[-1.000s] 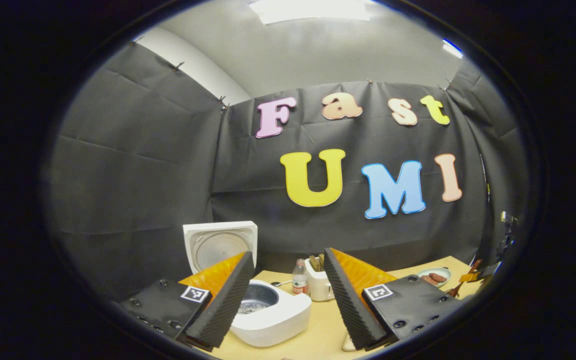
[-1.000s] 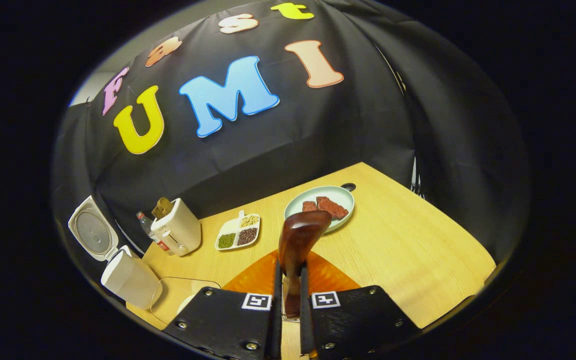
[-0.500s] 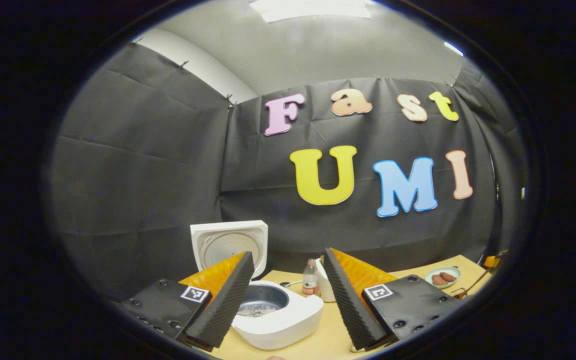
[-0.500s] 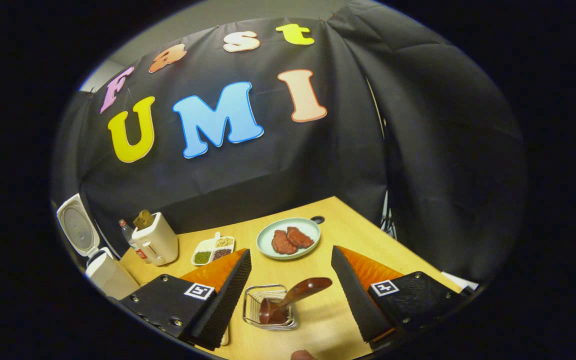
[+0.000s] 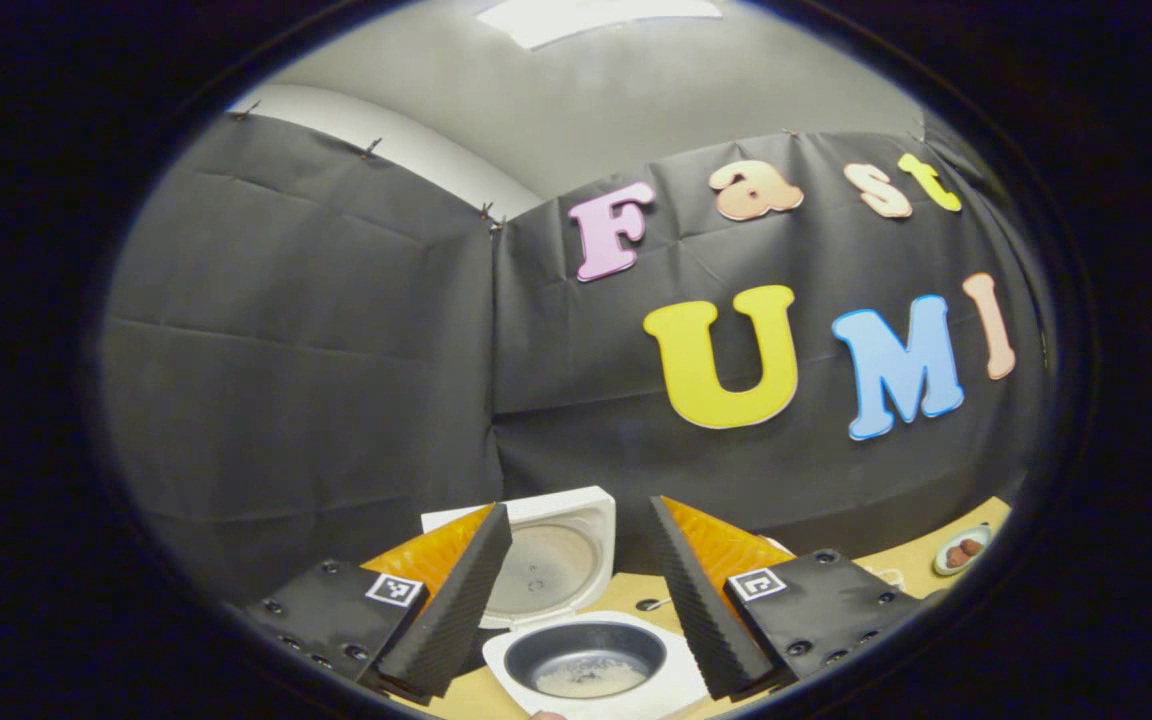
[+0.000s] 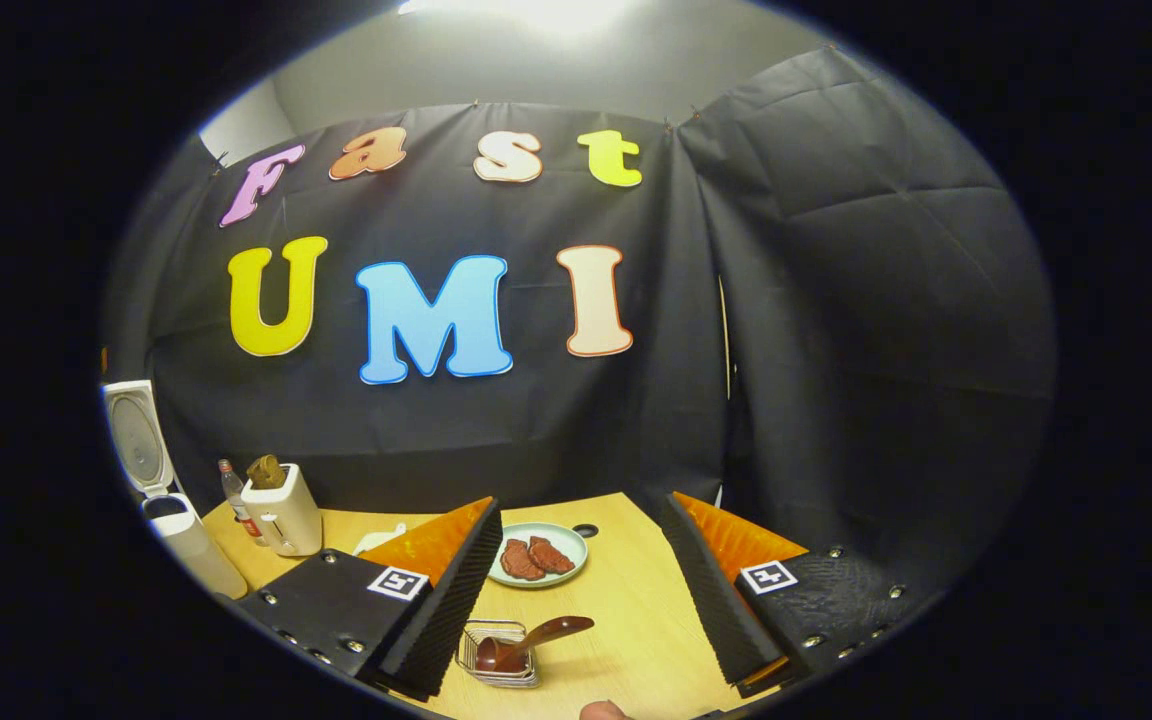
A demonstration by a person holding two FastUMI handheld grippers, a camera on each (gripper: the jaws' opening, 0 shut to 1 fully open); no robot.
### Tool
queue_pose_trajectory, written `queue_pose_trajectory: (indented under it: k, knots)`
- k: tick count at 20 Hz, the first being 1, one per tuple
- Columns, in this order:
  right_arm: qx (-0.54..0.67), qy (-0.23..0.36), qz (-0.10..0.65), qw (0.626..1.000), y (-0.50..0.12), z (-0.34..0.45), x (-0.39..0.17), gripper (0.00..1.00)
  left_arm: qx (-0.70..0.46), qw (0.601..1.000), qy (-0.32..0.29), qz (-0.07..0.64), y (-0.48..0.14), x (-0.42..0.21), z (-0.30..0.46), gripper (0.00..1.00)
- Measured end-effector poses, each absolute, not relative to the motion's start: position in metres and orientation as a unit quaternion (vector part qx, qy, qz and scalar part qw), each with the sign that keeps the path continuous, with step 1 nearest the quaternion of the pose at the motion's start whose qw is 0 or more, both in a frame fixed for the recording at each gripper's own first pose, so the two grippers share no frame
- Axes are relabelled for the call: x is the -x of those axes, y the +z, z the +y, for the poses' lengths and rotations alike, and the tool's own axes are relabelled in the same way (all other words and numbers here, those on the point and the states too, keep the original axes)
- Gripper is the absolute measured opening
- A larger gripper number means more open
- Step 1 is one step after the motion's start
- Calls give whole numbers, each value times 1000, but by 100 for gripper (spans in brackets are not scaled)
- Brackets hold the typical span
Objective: Close the left gripper, press the button to open the rice cooker; take a wooden spoon from the chopstick holder with the right hand, scoop a spoonful of rice and pour it into the rice cooker, then put the wooden spoon back into the chopstick holder.
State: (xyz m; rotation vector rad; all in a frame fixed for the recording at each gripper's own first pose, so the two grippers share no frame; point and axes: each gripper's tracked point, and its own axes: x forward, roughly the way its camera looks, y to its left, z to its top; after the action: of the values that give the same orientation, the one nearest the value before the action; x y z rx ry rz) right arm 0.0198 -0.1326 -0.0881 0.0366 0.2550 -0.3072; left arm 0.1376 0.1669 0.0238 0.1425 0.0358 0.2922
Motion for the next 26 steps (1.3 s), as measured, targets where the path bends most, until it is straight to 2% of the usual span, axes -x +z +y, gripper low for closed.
queue_pose_trajectory:
  k: [8,15,22,26]
  knots:
    - [-1,-177,128,976,-87,-123,-5,98,-52,981,185,21,31,-225,234,95]
    - [22,-167,143,975,-98,-95,-3,98,-42,973,212,75,-22,-297,281,95]
    - [50,-156,140,976,-96,-74,-2,98,-33,963,225,141,-76,-340,317,95]
    - [65,-144,130,979,-91,-63,-7,96,-6,964,222,147,-76,-338,320,96]
